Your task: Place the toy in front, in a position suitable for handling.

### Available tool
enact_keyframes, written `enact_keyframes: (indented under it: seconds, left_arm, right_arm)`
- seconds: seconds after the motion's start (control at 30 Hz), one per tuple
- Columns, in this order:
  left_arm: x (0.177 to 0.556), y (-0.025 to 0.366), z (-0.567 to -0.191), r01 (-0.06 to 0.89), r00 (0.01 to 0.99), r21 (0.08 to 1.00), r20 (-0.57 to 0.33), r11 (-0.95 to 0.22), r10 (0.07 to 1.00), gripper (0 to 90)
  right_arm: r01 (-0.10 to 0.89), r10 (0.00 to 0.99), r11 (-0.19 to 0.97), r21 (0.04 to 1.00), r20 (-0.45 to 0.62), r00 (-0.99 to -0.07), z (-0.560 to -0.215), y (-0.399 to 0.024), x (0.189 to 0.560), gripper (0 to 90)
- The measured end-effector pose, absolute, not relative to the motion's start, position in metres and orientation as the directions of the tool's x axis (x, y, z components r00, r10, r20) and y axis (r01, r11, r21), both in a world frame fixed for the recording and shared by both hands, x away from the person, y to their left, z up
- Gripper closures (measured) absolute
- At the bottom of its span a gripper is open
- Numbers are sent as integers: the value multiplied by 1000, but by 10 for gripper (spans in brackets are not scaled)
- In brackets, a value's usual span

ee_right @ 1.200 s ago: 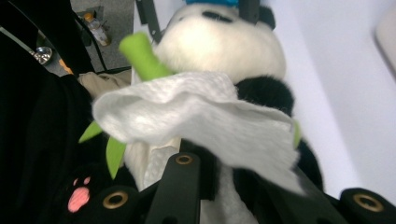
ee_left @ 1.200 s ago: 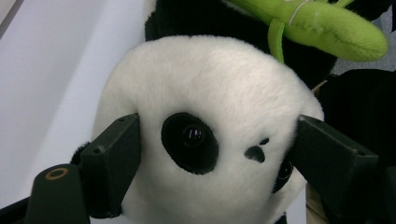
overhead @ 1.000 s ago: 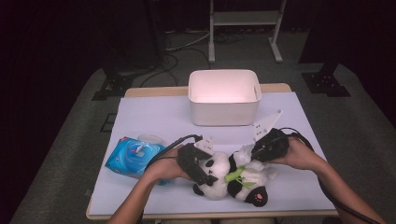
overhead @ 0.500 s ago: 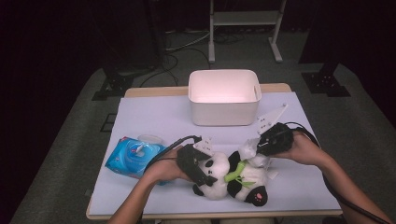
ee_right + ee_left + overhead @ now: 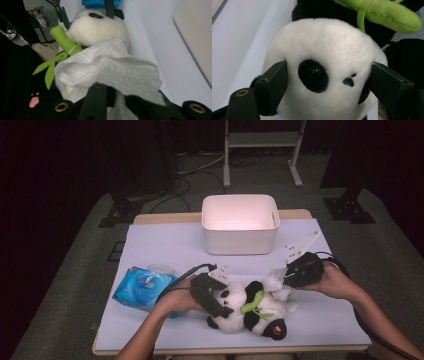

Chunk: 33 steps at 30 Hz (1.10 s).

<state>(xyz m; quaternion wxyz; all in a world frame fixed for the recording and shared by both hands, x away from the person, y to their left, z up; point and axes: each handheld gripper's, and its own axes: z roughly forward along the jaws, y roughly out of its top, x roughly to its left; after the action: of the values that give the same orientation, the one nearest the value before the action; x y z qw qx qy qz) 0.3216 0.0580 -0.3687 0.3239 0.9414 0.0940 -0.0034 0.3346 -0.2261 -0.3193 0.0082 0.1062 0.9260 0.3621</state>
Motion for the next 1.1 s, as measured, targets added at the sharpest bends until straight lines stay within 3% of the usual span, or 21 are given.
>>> enact_keyframes:
  seconds: [0.3,1.1]
  left_arm:
    - [325,59,-371,204,977,618,-81,-760,196,185]
    - [324,69,-366,174,983,641,-66,-748,172,162]
  right_arm:
    - [187,154,721,667,109,-982,-341,-214,327,819]
    - [290,224,661,692,187,-957,-379,-261,305,819]
